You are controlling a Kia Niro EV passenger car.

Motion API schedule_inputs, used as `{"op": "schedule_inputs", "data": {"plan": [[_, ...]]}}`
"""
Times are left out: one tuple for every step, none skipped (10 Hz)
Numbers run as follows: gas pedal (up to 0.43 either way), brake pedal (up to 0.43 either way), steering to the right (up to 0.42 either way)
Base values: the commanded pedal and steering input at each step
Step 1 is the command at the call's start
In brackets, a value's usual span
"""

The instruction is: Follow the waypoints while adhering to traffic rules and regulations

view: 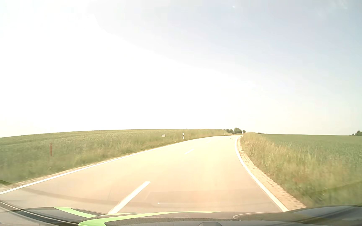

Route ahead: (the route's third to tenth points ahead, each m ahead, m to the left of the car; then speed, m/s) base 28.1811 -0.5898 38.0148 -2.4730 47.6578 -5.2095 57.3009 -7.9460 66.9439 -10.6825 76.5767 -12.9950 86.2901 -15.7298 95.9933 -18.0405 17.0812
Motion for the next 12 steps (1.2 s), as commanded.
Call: {"op": "schedule_inputs", "data": {"plan": [[0.287,0.000,0.049],[0.287,0.000,0.048],[0.287,0.000,0.046],[0.287,0.000,0.044],[0.287,0.000,0.040],[0.287,0.000,0.037],[0.299,0.000,0.036],[0.319,0.000,0.035],[0.319,0.000,0.035],[0.319,0.000,0.034],[0.319,0.000,0.033],[0.319,0.000,0.033]]}}
